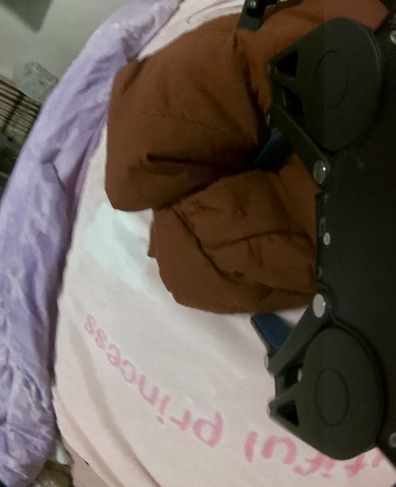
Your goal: Fold large clothes
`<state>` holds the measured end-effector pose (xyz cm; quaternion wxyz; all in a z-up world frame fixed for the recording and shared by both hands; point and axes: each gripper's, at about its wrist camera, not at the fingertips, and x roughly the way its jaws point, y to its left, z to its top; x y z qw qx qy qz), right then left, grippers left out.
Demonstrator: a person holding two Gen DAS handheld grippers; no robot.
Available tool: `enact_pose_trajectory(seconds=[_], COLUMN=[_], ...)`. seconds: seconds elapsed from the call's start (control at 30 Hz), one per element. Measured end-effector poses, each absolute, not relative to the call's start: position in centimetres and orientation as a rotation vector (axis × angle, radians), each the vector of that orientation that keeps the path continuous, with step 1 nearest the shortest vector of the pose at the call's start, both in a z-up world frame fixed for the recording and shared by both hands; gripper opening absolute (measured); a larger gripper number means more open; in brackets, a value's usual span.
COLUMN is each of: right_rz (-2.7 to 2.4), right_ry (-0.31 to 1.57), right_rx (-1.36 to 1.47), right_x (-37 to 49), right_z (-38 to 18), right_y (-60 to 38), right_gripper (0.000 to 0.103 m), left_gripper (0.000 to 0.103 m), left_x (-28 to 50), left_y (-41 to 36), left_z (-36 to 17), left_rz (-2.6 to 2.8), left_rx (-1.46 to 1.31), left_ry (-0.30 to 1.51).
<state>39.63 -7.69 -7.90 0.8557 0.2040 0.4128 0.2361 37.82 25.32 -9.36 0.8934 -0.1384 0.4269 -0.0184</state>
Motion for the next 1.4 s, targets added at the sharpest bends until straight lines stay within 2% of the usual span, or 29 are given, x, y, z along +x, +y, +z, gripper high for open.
enact_pose_trajectory(seconds=[0.03,0.1,0.13,0.2,0.3,0.37,0.53,0.63,0.7,0.73,0.8,0.83,0.87,0.9,1.0,1.07,1.13,1.2,1.27,1.33,1.4], right_rz=[0.493,0.489,0.493,0.51,0.533,0.498,0.411,0.309,0.255,0.226,0.193,0.18,0.159,0.142,0.147,0.047,-0.154,-0.289,-0.232,-0.132,-0.078], right_ry=[0.858,0.836,0.824,0.81,0.789,0.745,0.665,0.642,0.643,0.658,0.704,0.738,0.773,0.779,0.733,0.699,0.634,0.532,0.491,0.472,0.501], right_rx=[0.415,0.385,0.364,0.344,0.348,0.346,0.36,0.372,0.407,0.444,0.495,0.511,0.53,0.554,0.624,0.523,0.371,0.226,0.204,0.245,0.253], right_x=[39.3,38.7,38.2,38.2,37.6,36.9,34.3,32.8,32.1,31.8,31.7,31.8,32.1,32.1,31.1,29.7,27.8,25.8,24.4,23.3,23.3], right_z=[-7.7,-6.8,-5.9,-4.3,-2.1,-0.3,3.5,4.1,3.1,1.8,-1.2,-3.2,-5.1,-6.1,-6.3,-4.2,-2.2,-0.7,0.0,0.0,-0.8], right_y=[-7.6,-7.7,-7.7,-7.9,-9.4,-11.2,-18.6,-24.2,-27.9,-30.0,-32.2,-33.0,-33.6,-34.1,-34.7,-33.9,-32.3,-29.7,-27.9,-26.3,-25.1], right_gripper=[0.1,0.072,0.067,0.059,0.057,0.057,0.059,0.062,0.067,0.068,0.077,0.082,0.091,0.096,0.096,0.095,0.084,0.045,0.032,0.031,0.031], left_gripper=[0.041,0.026,0.02,0.017,0.015,0.015,0.015,0.015,0.016,0.016,0.022,0.036,0.047,0.059,0.069,0.076,0.088,0.091,0.094,0.094,0.094], left_x=[37.5,37.3,37.0,36.5,35.6,35.5,36.6,38.2,40.2,40.9,42.0,42.4,42.8,42.7,41.9,40.3,38.0,35.3,32.8,31.6,32.0], left_y=[25.5,24.5,23.7,22.2,21.1,19.9,12.3,7.8,5.0,3.8,1.1,-0.1,-0.8,-0.8,-0.5,-0.3,-0.5,-1.0,-1.3,-2.3,-3.6], left_z=[-9.2,-8.6,-8.1,-7.0,-4.5,-2.6,0.2,-0.4,-2.4,-3.5,-6.1,-7.3,-8.3,-8.8,-7.1,-4.7,-2.5,-0.4,0.8,0.2,-1.8], left_rz=[-0.083,-0.078,-0.054,-0.024,-0.059,-0.13,-0.276,-0.41,-0.473,-0.492,-0.489,-0.462,-0.433,-0.39,-0.34,-0.289,-0.254,-0.274,-0.333,-0.393,-0.405], left_rx=[-0.32,-0.323,-0.276,-0.22,-0.243,-0.299,-0.243,-0.295,-0.335,-0.336,-0.283,-0.236,-0.198,-0.191,-0.195,-0.115,-0.031,0.001,0.001,-0.001,0.028], left_ry=[0.865,0.836,0.82,0.786,0.689,0.645,0.606,0.613,0.68,0.715,0.787,0.814,0.834,0.836,0.811,0.752,0.652,0.568,0.527,0.529,0.611])
